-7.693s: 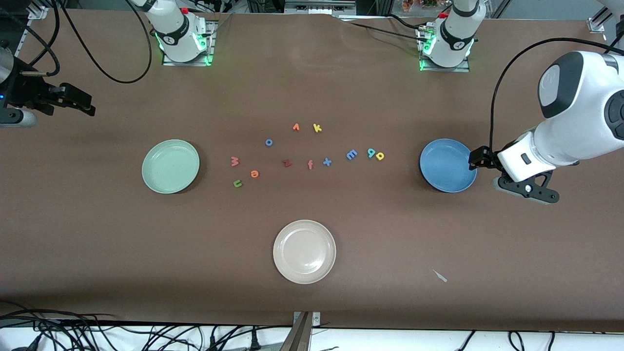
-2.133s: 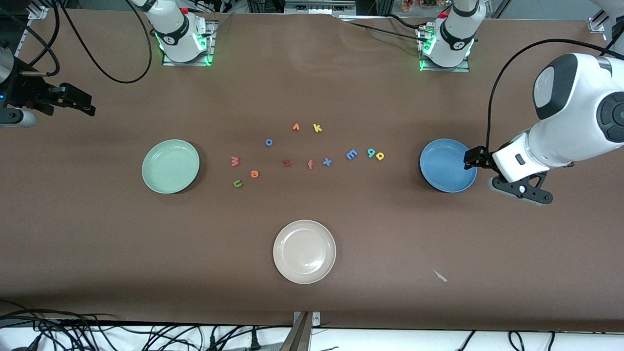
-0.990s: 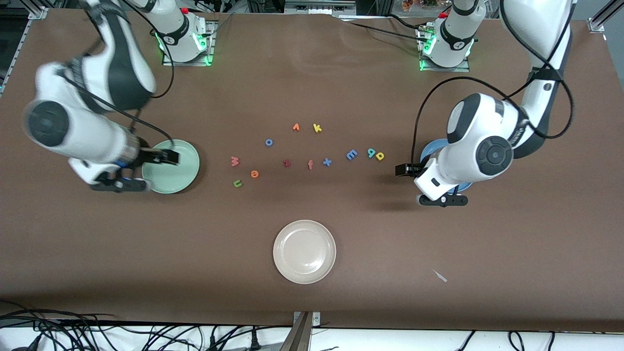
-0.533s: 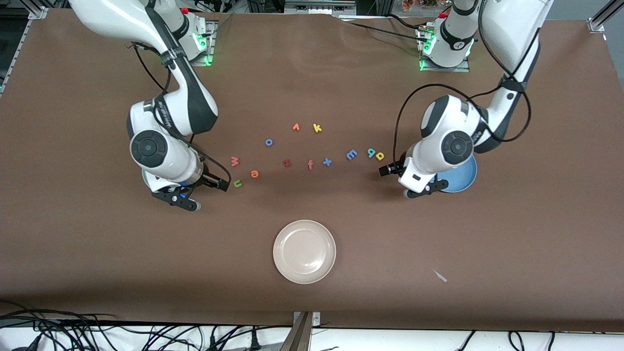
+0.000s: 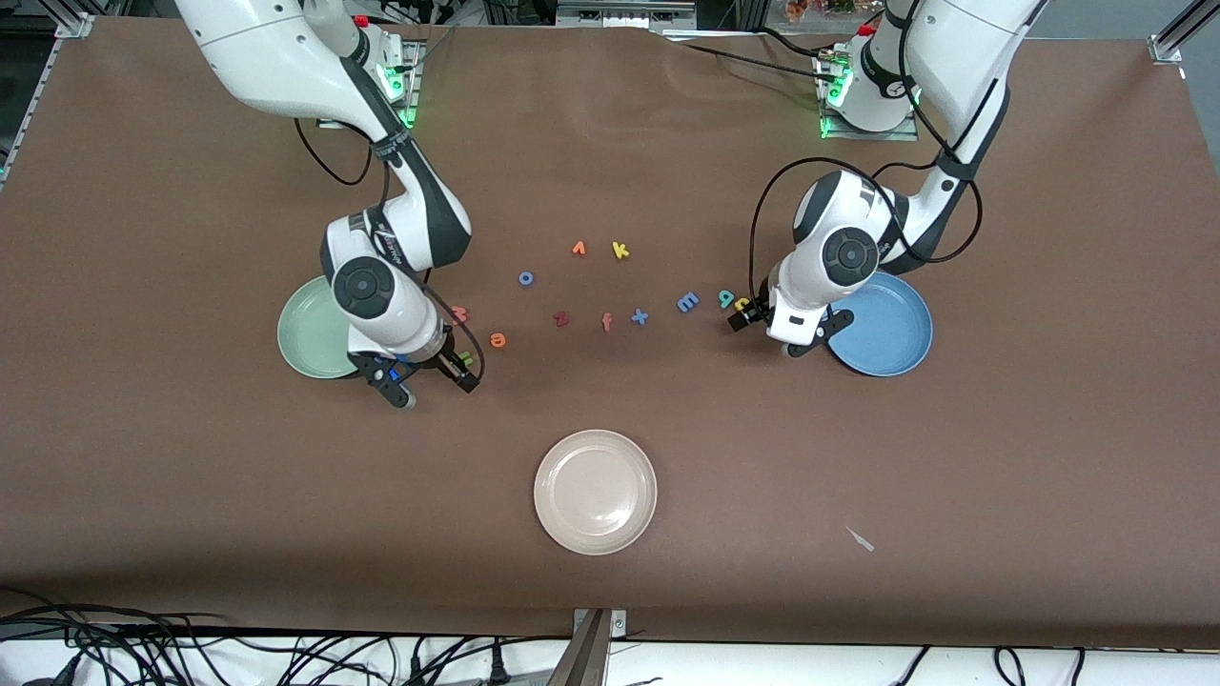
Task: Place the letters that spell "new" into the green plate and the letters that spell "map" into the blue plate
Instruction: 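Grasp the green and yellow letters with the right and left grippers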
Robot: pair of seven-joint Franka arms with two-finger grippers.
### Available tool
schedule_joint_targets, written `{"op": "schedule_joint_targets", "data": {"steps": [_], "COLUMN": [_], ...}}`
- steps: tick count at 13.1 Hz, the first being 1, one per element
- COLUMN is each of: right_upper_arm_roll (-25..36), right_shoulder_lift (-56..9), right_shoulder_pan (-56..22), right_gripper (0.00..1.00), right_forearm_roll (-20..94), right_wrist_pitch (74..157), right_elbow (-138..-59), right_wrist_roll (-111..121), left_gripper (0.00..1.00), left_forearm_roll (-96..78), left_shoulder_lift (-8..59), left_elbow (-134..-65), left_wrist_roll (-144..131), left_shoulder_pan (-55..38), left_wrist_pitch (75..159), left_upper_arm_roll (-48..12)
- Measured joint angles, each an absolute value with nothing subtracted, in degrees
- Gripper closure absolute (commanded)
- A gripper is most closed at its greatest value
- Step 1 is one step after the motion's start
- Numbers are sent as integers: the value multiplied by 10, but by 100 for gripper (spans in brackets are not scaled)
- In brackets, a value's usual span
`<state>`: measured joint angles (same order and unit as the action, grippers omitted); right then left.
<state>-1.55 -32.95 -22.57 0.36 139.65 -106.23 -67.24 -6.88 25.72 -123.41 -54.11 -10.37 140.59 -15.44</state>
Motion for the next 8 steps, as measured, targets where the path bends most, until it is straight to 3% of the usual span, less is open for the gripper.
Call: {"op": "schedule_joint_targets", "data": {"steps": [3,4,8], "right_upper_arm_roll": [-16,-15,-15], "right_shoulder_lift": [-330,-330,-333], "right_shoulder_pan": [-235,-237,-240], "right_gripper": [21,28,36], "right_forearm_roll": [4,4,4], "right_wrist_pitch": [1420,1424,1427], "right_elbow": [-1092,-1095,-1097], "right_wrist_roll": [-687,-688,-689], "left_gripper": [8,8,9], "left_forearm_roll": [-69,-69,-69], "left_shoulder_lift": [254,253,251], "left_elbow": [-1245,-1246,-1254], "left_wrist_roll": [-588,-602,-627], "left_shoulder_pan": [-104,-104,-104], "left_wrist_pitch": [1419,1419,1438], "left_upper_arm_roll": [-158,-160,-165]}}
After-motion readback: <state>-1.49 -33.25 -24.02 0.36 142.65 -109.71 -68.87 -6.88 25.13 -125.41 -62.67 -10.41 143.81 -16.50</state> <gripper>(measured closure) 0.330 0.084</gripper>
